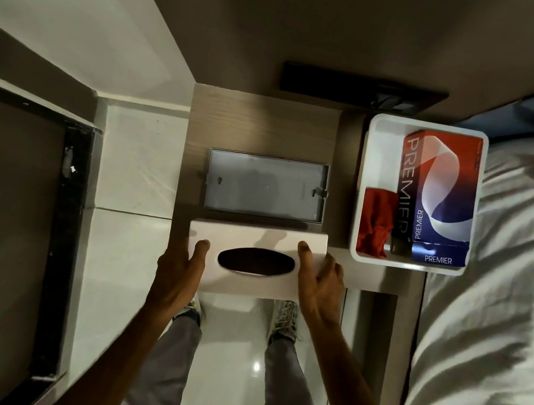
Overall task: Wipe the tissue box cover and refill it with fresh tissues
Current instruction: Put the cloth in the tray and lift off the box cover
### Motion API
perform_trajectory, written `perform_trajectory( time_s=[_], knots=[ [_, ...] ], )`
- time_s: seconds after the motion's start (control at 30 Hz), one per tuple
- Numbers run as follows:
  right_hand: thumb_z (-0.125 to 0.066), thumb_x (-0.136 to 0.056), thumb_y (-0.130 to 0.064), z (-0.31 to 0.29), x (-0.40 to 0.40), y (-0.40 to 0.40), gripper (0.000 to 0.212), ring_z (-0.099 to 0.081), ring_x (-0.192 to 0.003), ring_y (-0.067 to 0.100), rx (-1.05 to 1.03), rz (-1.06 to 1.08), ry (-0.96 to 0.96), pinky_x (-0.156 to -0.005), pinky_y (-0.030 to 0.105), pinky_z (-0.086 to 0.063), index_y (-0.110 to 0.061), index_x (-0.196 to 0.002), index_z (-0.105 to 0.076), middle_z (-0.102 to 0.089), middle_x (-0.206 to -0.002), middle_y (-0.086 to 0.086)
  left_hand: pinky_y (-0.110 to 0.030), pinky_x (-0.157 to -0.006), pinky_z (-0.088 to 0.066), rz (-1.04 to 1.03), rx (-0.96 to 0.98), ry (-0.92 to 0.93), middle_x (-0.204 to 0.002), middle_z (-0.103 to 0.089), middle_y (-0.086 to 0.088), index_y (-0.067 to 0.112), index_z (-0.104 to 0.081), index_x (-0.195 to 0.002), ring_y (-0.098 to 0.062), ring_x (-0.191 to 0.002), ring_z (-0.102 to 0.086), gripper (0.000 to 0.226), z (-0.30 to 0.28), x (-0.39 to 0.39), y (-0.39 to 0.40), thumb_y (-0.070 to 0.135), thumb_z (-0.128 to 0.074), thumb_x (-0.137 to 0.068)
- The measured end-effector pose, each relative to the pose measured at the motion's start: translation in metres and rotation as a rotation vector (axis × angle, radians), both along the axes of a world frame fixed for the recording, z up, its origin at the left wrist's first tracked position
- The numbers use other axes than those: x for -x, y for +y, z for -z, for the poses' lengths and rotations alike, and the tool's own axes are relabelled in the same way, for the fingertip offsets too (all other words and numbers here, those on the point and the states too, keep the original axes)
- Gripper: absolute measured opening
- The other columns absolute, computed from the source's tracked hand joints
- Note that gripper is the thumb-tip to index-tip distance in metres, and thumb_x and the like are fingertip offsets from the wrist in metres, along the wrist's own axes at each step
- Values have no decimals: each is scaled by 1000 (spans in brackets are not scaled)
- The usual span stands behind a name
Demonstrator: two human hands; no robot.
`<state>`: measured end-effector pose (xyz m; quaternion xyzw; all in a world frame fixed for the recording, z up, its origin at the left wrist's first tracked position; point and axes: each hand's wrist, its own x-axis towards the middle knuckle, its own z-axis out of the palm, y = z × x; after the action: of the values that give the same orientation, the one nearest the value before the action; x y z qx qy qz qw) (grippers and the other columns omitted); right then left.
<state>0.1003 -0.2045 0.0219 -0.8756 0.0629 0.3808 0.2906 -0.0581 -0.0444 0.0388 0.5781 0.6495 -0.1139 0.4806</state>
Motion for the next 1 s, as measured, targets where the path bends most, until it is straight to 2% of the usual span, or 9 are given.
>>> perform_trajectory(
  time_s=[0.13, 0.23, 0.37, 0.5, 0.6, 0.7, 0.87, 0.93, 1.0],
  knots=[
    [-52, -95, -64, 5, 0, 4, 70, -46, -109, 17, 37, 17, 57, -87, 31, -43, -17, -147, -44, -46, -145, 12, -53, -106, -45, -17, 46, 38, -133, -60, -29, -3, -53, -135, -44, -122, -57, 53, 4, -5, 1, 40, -47, -105],
    [-48, -96, -66, 10, -6, 14, 75, -50, -123, 28, 44, -3, 40, -96, 34, -43, -14, -150, -42, -45, -147, 14, -55, -111, -43, -16, 39, 45, -138, -58, -26, 2, -51, -142, -44, -128, -54, 56, 8, -11, 8, 44, -41, -106],
    [-46, -96, -68, 16, -18, 26, 79, -50, -132, 34, 51, 35, 45, -109, 43, -42, -10, -149, -45, -46, -147, 17, -47, -104, -42, -43, 31, 50, -139, -57, -23, 6, -54, -139, -42, -131, -51, 57, 14, -20, 17, 48, -34, -106],
    [-46, -96, -67, 18, -20, 30, 80, -45, -139, 35, -4, 41, 28, -118, 47, -39, -12, -154, -39, -43, -153, 17, -47, -105, -39, -99, 13, 17, -139, -56, -22, 8, -56, -135, -40, -132, -50, 54, 17, -28, 22, 47, -35, -105],
    [-45, -96, -67, 20, -22, 33, 83, -44, -140, 36, 1, 35, 49, -117, 46, -38, -8, -154, -39, -41, -155, 18, -41, -94, -38, -121, -9, 14, -133, -59, -23, 6, -57, -132, -40, -126, -54, 54, 20, -34, 27, 47, -35, -105],
    [-48, -96, -66, 21, -22, 35, 82, -47, -136, 34, -9, 36, 54, -113, 44, -42, -8, -153, -39, -41, -152, 17, -47, -100, -42, -88, -5, 44, -139, -57, -24, 6, -56, -136, -41, -129, -53, 57, 22, -37, 31, 48, -34, -105],
    [-52, -95, -64, 22, -21, 31, 79, -49, -132, 32, -17, 28, 63, -107, 39, -45, -10, -150, -41, -45, -148, 15, -39, -88, -36, -31, -29, 62, -128, -61, -26, 2, -58, -127, -41, -114, -57, 54, 24, -34, 30, 46, -34, -105],
    [-52, -95, -65, 22, -22, 30, 78, -48, -135, 33, -10, 18, 62, -112, 41, -43, -10, -151, -41, -44, -149, 15, -40, -88, -38, -18, -30, 63, -124, -61, -26, 3, -58, -125, -38, -108, -56, 52, 25, -32, 29, 46, -34, -105],
    [-50, -96, -65, 23, -22, 31, 80, -46, -138, 34, 3, 1, 60, -117, 45, -40, -9, -152, -40, -43, -151, 16, -45, -93, -42, 2, -27, 64, -115, -61, -22, 5, -57, -125, -39, -114, -57, 50, 26, -30, 27, 46, -35, -105]
  ],
)
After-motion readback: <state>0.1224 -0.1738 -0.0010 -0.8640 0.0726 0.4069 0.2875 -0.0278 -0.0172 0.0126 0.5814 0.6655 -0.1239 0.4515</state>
